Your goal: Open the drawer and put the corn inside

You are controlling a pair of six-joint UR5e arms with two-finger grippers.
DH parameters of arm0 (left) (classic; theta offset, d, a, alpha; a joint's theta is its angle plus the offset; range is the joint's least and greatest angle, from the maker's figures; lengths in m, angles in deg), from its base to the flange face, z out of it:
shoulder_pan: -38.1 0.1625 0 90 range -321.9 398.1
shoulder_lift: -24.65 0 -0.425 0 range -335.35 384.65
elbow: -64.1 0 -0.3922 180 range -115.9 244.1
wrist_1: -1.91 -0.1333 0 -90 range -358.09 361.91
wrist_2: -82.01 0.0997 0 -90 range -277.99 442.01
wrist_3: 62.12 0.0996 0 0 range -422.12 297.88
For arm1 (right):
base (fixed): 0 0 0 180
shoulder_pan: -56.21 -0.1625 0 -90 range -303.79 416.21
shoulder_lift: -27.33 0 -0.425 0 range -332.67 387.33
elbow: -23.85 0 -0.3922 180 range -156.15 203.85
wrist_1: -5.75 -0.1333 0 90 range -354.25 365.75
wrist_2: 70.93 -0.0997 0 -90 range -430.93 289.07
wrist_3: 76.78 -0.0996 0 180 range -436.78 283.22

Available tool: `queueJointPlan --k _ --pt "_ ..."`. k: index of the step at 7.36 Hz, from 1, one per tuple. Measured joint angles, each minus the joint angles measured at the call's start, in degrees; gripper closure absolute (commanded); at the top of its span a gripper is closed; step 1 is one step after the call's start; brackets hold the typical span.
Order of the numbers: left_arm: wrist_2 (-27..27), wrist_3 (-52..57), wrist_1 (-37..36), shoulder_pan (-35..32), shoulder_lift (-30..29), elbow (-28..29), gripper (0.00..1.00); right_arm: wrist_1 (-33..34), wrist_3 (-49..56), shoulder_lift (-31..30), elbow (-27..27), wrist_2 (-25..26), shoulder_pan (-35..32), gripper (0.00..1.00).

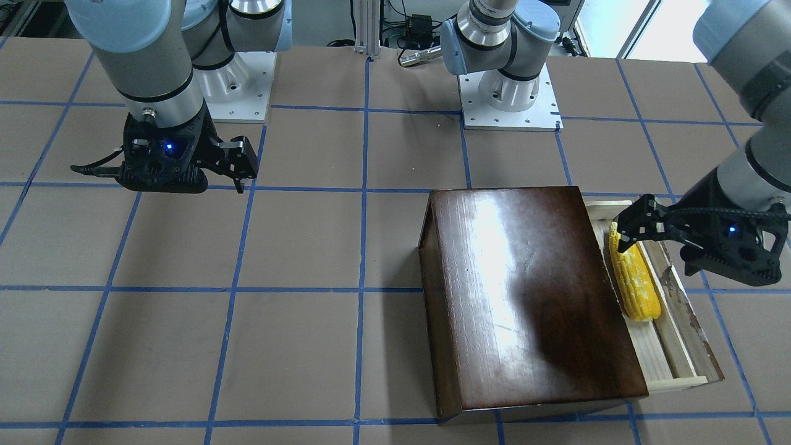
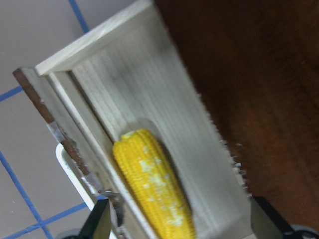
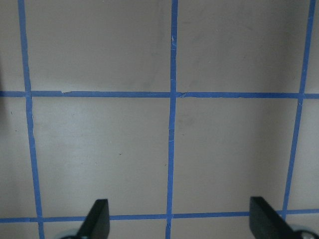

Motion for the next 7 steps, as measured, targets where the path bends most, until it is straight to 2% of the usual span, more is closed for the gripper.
queueJointPlan --k 2,4,7 --pt "0.1 -14.5 3.2 -5.1 3.9 -0.2 0.00 0.0 0.0 0.0 0.0 0.0 0.0 0.00" --pt "2.7 -25.0 3.8 -11.1 6.7 -1.2 0.00 0.0 0.0 0.0 0.0 -0.1 0.0 0.00" --pt "3.6 -27.9 3.7 -13.1 9.4 -4.7 0.00 0.0 0.0 0.0 0.0 0.0 0.0 0.00"
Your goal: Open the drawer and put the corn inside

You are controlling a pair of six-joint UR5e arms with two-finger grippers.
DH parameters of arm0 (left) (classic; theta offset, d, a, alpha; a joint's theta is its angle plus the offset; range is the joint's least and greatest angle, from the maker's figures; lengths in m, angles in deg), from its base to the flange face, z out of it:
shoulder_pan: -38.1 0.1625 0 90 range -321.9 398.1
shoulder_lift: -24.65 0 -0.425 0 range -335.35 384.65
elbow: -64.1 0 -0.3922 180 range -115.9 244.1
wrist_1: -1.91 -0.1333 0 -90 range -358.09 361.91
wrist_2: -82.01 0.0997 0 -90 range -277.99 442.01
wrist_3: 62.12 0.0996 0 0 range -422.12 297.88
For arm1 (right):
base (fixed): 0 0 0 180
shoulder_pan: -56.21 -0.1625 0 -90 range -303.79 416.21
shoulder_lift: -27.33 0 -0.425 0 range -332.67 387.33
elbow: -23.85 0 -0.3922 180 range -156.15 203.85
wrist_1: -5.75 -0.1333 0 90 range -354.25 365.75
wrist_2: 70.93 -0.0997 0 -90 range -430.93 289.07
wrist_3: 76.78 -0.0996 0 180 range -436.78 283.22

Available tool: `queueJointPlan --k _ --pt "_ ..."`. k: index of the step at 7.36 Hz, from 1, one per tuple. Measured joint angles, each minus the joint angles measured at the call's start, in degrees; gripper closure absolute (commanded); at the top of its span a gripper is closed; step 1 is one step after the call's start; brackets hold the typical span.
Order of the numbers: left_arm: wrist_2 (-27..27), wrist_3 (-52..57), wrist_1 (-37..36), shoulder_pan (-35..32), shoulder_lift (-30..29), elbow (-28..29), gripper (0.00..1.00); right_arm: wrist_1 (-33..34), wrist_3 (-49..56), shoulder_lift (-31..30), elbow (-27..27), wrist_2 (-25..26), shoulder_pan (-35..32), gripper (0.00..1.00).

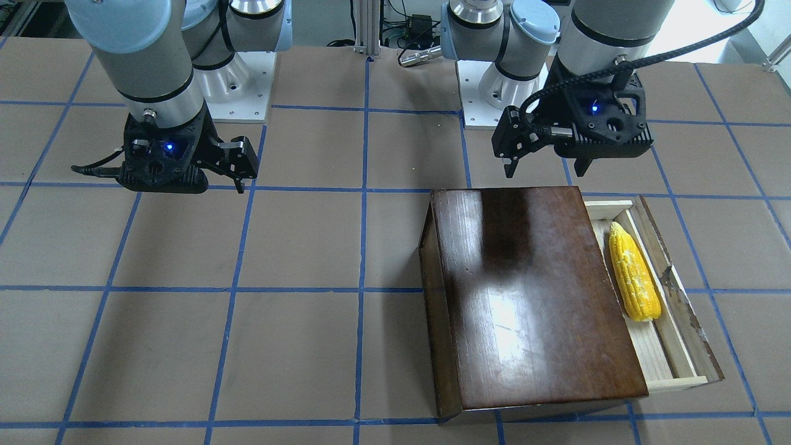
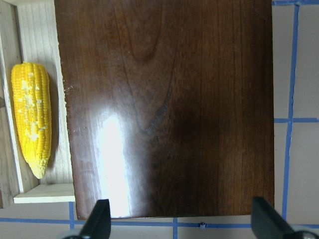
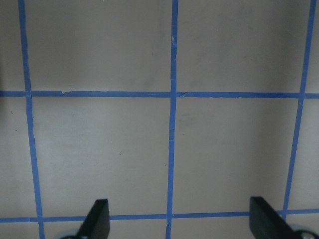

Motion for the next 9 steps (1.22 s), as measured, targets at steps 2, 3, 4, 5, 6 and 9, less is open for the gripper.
queueJointPlan --k 2,3,4,5,6,9 --pt "0.1 0.2 1.6 0.1 3.0 -1.1 0.00 0.0 0.0 0.0 0.0 0.0 0.0 0.00" --pt "0.0 0.3 1.9 0.4 3.6 -1.4 0.00 0.0 0.0 0.0 0.0 0.0 0.0 0.00" --pt "0.1 0.4 1.9 0.6 3.9 -1.6 0.00 0.0 0.0 0.0 0.0 0.0 0.0 0.00" --pt "0.2 0.6 1.9 0.7 4.1 -1.8 0.00 0.0 0.0 0.0 0.0 0.0 0.0 0.00" --pt "0.2 0.9 1.7 0.8 4.0 -1.8 0.00 0.0 0.0 0.0 0.0 0.0 0.0 0.00" --pt "0.2 1.1 1.7 0.9 4.1 -1.8 0.00 0.0 0.0 0.0 0.0 0.0 0.0 0.00"
